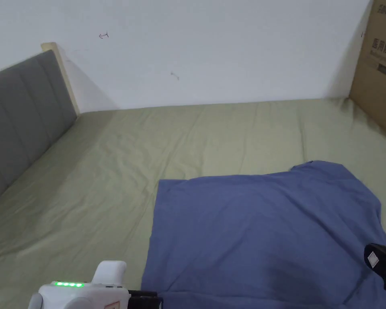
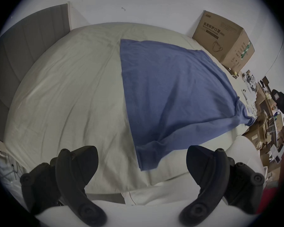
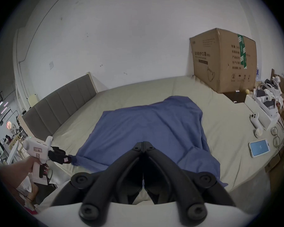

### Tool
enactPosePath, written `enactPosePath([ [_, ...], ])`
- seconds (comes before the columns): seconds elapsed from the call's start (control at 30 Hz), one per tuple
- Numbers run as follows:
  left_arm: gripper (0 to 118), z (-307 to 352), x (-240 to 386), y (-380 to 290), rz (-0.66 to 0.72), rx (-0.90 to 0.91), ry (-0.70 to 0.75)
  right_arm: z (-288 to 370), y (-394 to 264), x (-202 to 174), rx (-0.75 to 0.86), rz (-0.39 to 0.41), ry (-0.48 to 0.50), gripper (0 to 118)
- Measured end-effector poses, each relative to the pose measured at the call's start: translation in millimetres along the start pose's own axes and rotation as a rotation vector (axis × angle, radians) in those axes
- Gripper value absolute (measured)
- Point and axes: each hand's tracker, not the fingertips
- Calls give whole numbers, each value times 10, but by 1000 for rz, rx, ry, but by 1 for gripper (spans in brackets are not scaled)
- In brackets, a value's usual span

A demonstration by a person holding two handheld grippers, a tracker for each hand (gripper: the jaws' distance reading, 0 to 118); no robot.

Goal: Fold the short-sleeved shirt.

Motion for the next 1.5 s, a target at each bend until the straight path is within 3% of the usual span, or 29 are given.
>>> enactPosePath([
  [0.03, 102, -47, -28, 6, -17, 1, -15, -19, -9, 2, -9, 2, -4, 0],
  [0.07, 77, 23, 133, -162, -52, 18, -51, -40, -18, 2, -18, 7, -11, 0],
  [0.1, 18, 30, 151, -200, -95, 35, -68, -39, -19, 14, -27, 12, -18, 0],
  [0.13, 3, 28, 189, -239, -142, 51, -51, -53, -24, 17, -34, 15, -23, 0],
  [0.2, 3, 93, 331, -306, -235, 92, -1, -62, -27, 40, -39, 15, -28, 0],
  [0.3, 3, 247, 321, -417, -204, 181, -34, 17, -4, 164, -8, -23, -44, 0],
  [0.43, 3, 505, 301, -561, -102, 343, -101, 18, 27, 669, -31, -186, -101, 0],
  [0.5, 3, 573, 349, -529, -113, 382, -109, -43, 4, 1049, -96, -264, -86, 0],
  [0.53, 3, 604, 371, -536, -124, 383, -109, -63, -16, 1162, -137, -283, -100, 13],
  [0.57, 3, 627, 413, -508, -139, 387, -105, -103, -41, 1265, -188, -293, -118, 42],
  [0.6, 3, 637, 450, -476, -146, 389, -100, -138, -71, 1344, -225, -300, -122, 90],
  [0.63, 3, 658, 475, -470, -150, 388, -100, -174, -140, 1455, -271, -283, -127, 111],
  [0.67, 3, 677, 493, -471, -155, 389, -96, -190, -185, 1503, -277, -260, -138, 117],
  [0.77, 3, 722, 579, -414, -138, 397, -101, -323, -323, 1594, -368, -196, -219, 117],
  [0.93, 3, 649, 379, -328, -127, 391, -86, -641, -586, 1781, -571, -137, -267, 114],
  [0.97, 3, 650, 370, -333, -132, 382, -79, -646, -612, 1768, -559, -120, -269, 105],
  [1.03, 3, 618, 403, -368, -140, 355, -54, -604, -615, 1712, -513, -87, -275, 28],
  [1.07, 3, 607, 397, -383, -141, 344, -47, -585, -613, 1700, -503, -88, -266, 13],
  [1.13, 3, 624, 623, -409, -140, 340, -44, -523, -588, 1678, -444, -114, -219, 9],
  [1.23, 3, 618, 635, -418, -119, 335, -48, -398, -542, 1636, -373, -107, -227, 6],
  [1.43, 3, 617, 548, -136, -76, 366, -43, -187, -46, 1494, -204, -220, -169, 4],
  [1.5, 3, 565, 554, 73, -68, 374, -38, -277, 188, 1452, -185, -201, -157, 4],
])
